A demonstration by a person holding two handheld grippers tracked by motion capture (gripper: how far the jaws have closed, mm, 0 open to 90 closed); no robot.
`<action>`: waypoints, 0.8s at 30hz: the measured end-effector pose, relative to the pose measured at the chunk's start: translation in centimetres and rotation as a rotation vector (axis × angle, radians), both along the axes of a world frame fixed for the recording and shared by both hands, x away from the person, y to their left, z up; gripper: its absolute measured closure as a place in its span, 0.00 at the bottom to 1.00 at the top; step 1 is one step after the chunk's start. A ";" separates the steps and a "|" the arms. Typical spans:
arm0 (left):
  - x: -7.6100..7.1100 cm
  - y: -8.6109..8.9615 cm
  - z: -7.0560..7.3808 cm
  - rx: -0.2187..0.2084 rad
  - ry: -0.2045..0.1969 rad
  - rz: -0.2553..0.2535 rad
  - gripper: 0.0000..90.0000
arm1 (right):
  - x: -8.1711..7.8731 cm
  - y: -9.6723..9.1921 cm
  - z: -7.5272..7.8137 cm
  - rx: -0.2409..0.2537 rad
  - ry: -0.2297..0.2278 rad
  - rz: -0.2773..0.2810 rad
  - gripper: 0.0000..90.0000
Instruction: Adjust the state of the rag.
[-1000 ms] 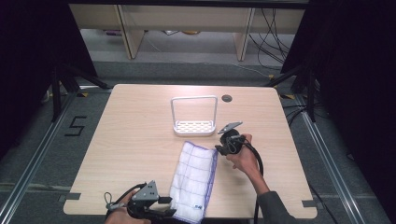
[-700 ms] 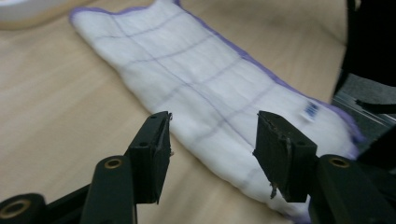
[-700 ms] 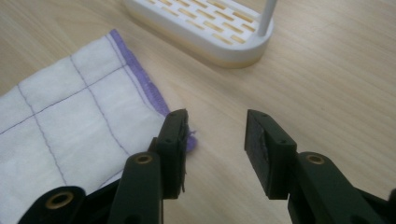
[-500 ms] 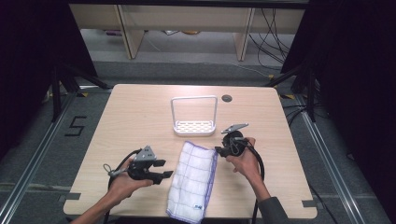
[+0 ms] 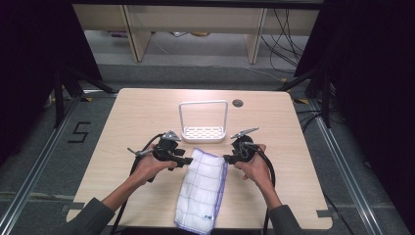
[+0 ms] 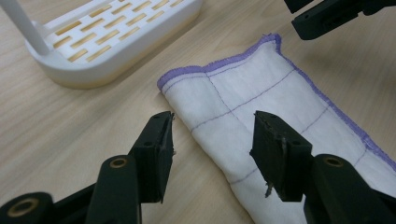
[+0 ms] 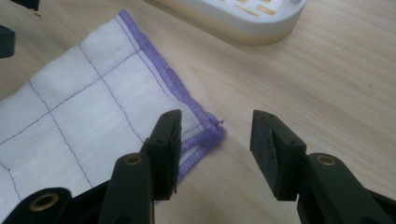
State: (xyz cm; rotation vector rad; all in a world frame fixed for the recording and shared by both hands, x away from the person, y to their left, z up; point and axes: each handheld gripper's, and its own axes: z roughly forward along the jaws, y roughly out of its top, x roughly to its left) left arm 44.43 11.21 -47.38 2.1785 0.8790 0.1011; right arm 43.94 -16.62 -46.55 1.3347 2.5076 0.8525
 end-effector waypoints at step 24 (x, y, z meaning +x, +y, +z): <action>3.8 -2.6 -1.4 0.107 0.024 0.031 0.55 | 1.1 1.7 -1.6 -0.056 0.049 -0.010 0.61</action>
